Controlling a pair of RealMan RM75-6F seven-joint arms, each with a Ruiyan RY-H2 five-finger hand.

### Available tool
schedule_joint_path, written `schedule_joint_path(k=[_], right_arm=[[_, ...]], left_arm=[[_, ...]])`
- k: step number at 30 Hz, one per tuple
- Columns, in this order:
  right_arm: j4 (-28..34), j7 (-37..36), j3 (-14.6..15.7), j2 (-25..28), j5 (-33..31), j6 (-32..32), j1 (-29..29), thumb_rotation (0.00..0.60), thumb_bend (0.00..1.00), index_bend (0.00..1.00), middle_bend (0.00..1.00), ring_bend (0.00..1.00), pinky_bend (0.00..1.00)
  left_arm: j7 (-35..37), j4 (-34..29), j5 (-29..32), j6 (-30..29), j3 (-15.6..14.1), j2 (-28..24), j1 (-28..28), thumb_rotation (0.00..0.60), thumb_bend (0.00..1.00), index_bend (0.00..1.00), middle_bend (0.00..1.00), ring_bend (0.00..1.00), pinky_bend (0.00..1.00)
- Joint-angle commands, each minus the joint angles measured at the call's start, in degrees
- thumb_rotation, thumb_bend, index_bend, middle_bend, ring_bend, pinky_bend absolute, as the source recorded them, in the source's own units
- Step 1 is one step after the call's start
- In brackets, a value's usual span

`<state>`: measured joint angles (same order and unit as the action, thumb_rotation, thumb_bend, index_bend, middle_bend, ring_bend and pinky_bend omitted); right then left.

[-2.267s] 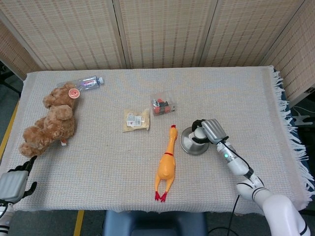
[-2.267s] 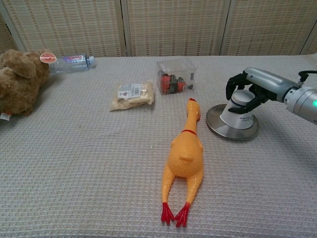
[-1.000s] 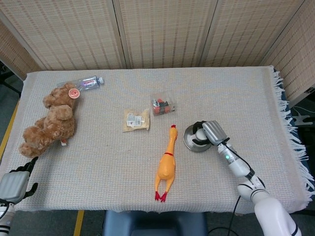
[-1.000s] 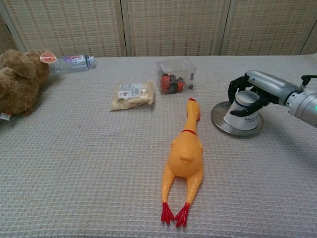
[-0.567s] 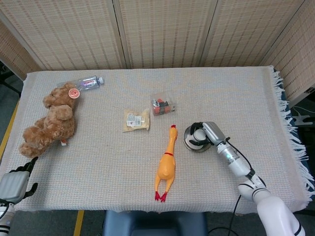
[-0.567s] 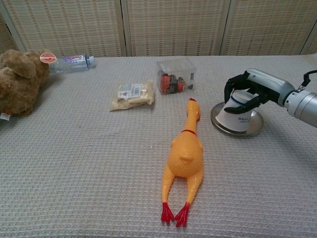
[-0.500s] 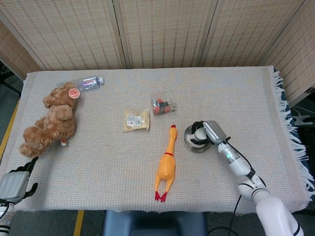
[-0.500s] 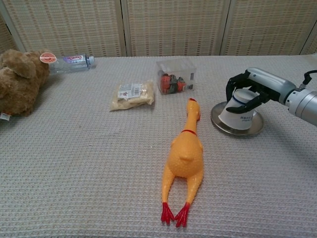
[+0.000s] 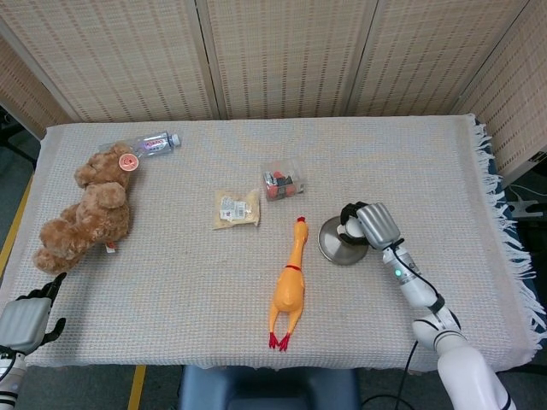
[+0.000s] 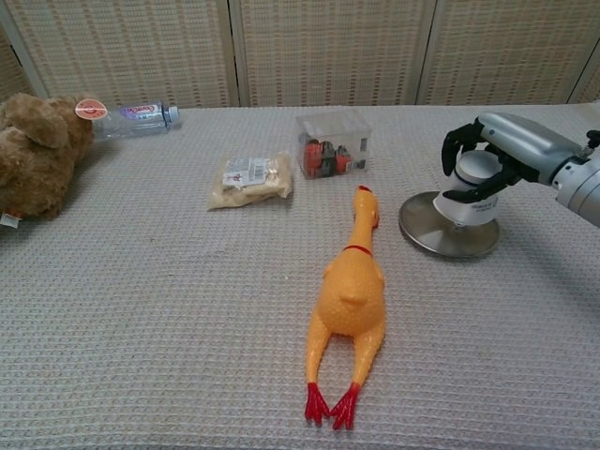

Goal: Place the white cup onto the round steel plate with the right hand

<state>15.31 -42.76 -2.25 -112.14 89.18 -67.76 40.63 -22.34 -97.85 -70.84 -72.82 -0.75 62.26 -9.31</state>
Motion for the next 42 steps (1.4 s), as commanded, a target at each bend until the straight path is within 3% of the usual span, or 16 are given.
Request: schedule_joint_path(k=[1,8,13,18,24,31,42], right_arm=[[3.41,-3.54,0.2,2.18,0.62,-3.92,-0.95,0.6,0.12,0.6,0.55,0.5,0.83],[6.1,-0.24,0.52,4.93,1.15,-8.49,-3.1,0.6,0.12,0.6,0.55,0.5,0.83],[9.45,12.55,-1.09,8.73,-2.36,-9.82,-9.26,0.6,0.12,0.6,0.55,0.5,0.83],[15.49,16.11,-0.91,12.51,-3.7,-6.92,-11.93,0.6,0.12,0.53,0.53,0.41,0.77],[15.93,11.91,-1.34,12.91,-3.81,-6.7,-12.62,0.6,0.12,0.46,0.45,0.32,0.69],[9.06,4.28,-1.68,9.05,-2.65,-9.34,-12.35,0.6,0.12,0.45,0.45,0.31,0.68],[4.25,1.1,-0.36,7.53,-1.83,-5.14,-12.4,0.6,0.12,0.4,0.38,0.24,0.62]], left_arm=[[-0.13,-0.15,0.03,0.03,-0.04,-0.04,-0.02,0.6,0.37,0.03,0.2,0.29,0.43],[-0.17,-0.33,0.07,-0.07,-0.04,-0.15,0.01,0.6,0.37,0.03,0.2,0.29,0.43],[-0.21,-0.56,-0.05,-0.33,-0.02,-0.18,0.06,0.6,0.37,0.04,0.2,0.29,0.43],[-0.79,-0.62,0.31,-0.15,-0.06,-0.06,-0.03,0.6,0.37,0.04,0.2,0.29,0.43],[-1.5,-0.63,0.84,0.36,-0.2,0.0,-0.21,0.6,0.37,0.04,0.2,0.29,0.43],[-1.98,-0.82,1.42,0.76,-0.25,-0.03,-0.41,0.6,0.37,0.04,0.2,0.29,0.43],[-1.81,-0.86,1.53,0.78,-0.29,-0.13,-0.47,0.6,0.37,0.05,0.21,0.29,0.43]])
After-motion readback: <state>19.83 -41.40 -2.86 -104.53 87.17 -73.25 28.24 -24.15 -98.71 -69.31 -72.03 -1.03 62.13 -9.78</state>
